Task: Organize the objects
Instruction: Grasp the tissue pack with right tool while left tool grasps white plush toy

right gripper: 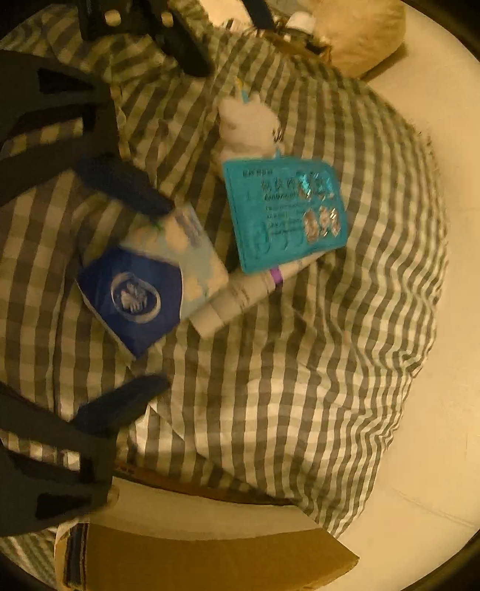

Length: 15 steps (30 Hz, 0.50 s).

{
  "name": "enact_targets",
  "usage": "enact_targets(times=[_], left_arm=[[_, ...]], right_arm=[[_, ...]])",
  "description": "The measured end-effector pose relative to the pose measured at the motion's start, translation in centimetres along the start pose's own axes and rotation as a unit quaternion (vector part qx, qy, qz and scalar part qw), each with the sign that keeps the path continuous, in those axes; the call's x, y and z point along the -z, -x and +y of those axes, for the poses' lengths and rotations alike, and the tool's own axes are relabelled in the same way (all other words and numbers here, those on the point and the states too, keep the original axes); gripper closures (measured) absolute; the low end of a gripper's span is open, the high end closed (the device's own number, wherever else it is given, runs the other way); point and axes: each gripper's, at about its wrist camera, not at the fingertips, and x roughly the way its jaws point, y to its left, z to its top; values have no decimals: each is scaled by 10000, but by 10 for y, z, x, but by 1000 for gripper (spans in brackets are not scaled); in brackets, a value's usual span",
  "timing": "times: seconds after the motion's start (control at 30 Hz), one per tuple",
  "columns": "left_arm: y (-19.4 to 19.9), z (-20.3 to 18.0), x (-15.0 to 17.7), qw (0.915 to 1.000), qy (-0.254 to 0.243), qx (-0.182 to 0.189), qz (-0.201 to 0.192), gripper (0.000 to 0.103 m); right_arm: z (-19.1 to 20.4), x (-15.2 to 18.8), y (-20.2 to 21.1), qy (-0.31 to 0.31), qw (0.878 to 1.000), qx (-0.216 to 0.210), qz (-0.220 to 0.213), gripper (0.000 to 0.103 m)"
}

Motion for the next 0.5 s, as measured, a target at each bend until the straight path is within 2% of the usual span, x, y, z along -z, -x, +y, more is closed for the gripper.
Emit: enact_targets(times=[0.07,0.1,0.13,0.23,0.43,0.47,0.5], left_arm=[[-6,-5,-3,10000,20,48,-7,0],[-9,-7,-4,10000,3,63,1,0],[-12,-11,-5,10000,-31,65,9,0],[-20,-17,-11,9999,-91,89,19,0],[-29,-23,-21,9998,-125,177,-35,5],[-31,-23,-22,9997,-116,196,-36,9],[-32,-24,-23,9997,-108,240,-16,18]], right_arm=[[-4,1,9,-69,9999,-19,-143,40],[-6,1,15,-101,9996,7,-245,52],[-8,1,21,-113,9993,-2,-347,57],[-11,-1,31,-111,9986,77,-506,59],[-10,2,17,-200,9990,-96,-380,59],[-8,2,16,-217,9990,-101,-379,58],[-9,2,15,-235,9989,-90,-388,49]])
